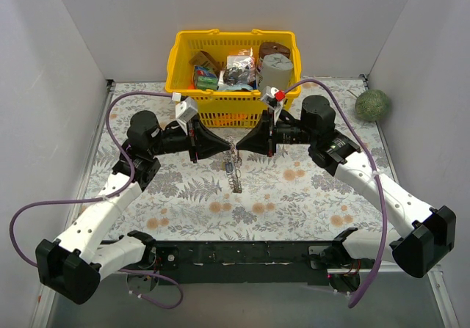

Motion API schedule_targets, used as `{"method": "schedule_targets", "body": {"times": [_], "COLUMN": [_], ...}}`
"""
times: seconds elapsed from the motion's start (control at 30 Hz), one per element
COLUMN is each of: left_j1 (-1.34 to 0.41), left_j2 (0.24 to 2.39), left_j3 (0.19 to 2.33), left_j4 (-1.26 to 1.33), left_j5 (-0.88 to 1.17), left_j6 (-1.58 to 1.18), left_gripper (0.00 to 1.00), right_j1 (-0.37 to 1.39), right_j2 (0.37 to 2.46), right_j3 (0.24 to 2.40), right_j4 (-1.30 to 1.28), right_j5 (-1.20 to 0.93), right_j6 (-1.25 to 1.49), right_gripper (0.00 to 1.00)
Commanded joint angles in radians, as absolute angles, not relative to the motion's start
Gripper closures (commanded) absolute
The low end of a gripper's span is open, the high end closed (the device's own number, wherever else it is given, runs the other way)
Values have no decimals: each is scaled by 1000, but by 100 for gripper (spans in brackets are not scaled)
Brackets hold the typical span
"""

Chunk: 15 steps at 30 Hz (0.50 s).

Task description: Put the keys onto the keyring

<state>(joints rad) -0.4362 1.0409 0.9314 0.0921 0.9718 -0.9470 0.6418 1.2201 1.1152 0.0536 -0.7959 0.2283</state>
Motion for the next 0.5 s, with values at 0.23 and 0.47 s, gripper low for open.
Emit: {"method": "schedule_targets", "body": {"times": [0.23, 0.47], "left_j1": [-445, -445], "left_j2": [979, 974], "left_j3": [905, 894], "left_j4": [204, 258], "left_j5": [977, 979], "left_j6": [-982, -1009], "left_gripper": [100, 100], "right_j1": [640, 640], "right_j2": [1235, 1241], "right_j3": [1097, 1097], "right_j4": [97, 104], "right_j5": [-839, -868], "right_j6": [238, 232], "right_gripper": [99, 81]}}
